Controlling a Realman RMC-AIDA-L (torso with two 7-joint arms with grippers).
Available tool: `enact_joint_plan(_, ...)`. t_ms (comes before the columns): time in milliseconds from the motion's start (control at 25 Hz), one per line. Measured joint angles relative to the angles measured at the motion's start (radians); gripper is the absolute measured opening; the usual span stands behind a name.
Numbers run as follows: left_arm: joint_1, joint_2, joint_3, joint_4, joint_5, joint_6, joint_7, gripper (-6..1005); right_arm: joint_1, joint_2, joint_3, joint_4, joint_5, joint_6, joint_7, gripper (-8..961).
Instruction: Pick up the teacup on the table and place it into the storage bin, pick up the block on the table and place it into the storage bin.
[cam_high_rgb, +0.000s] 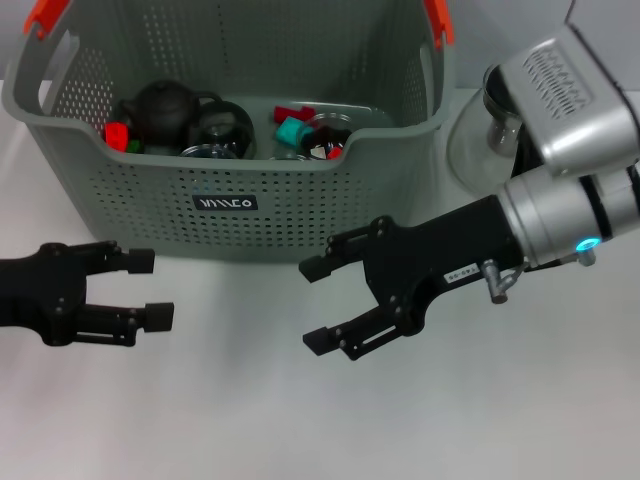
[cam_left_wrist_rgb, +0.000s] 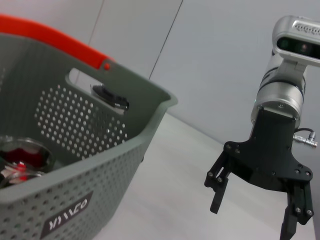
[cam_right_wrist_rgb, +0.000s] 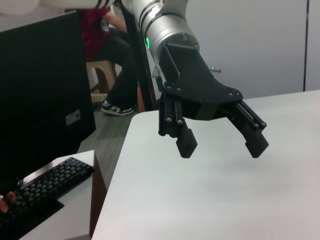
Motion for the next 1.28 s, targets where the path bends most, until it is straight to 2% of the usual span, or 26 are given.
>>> enact_joint_plan(200, -0.001, 0.0, 0.0, 0.006, 0.013, 0.0, 0.0, 950, -0.002, 0.007, 0.002, 0.002, -0.008, 0.001, 0.0, 853)
enact_joint_plan(560, 0.006, 0.005, -0.003, 0.008, 0.036, -0.005, 0.002, 950, -0.01, -0.001, 0.002, 0.002, -0.009, -0.009, 0.002, 852)
enact_joint_plan(1280, -0.001, 0.001, 0.0, 0.009, 0.086, -0.011, 0.015, 950, -0.01, 0.005, -0.002, 0.004, -0.009, 0.002, -0.01, 854)
